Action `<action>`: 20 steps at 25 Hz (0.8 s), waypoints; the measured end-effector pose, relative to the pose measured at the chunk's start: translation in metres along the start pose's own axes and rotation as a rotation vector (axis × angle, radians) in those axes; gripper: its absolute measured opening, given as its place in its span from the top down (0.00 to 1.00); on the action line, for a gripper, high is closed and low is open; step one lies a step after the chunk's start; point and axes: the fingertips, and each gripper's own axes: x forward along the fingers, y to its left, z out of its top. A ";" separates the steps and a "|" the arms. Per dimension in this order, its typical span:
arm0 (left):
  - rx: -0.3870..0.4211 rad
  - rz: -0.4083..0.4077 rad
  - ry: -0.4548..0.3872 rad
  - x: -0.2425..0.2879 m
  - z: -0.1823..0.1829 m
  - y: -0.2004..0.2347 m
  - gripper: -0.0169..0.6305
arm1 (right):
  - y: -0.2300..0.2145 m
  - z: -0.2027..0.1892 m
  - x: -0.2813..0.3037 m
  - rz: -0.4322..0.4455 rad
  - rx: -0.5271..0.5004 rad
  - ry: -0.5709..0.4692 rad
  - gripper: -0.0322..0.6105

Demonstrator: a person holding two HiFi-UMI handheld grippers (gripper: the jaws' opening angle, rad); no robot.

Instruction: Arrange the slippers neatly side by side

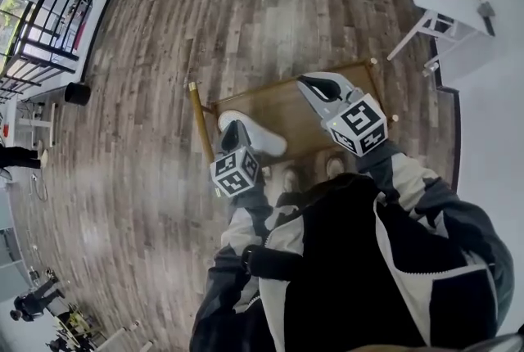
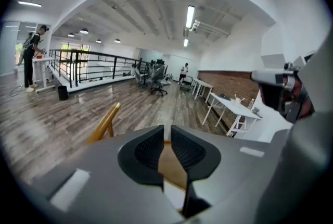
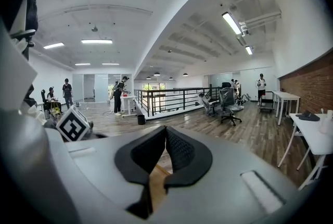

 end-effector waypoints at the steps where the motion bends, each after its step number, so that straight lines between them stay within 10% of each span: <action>1: -0.010 0.018 0.045 0.006 -0.019 0.004 0.87 | -0.001 -0.001 -0.002 0.005 -0.003 0.003 0.93; 10: -0.092 0.192 0.395 0.055 -0.150 0.050 0.51 | -0.009 -0.015 -0.019 0.007 -0.018 0.030 0.93; 20: -0.097 0.225 0.491 0.087 -0.165 0.054 0.48 | -0.031 -0.020 -0.038 -0.053 -0.019 0.040 0.93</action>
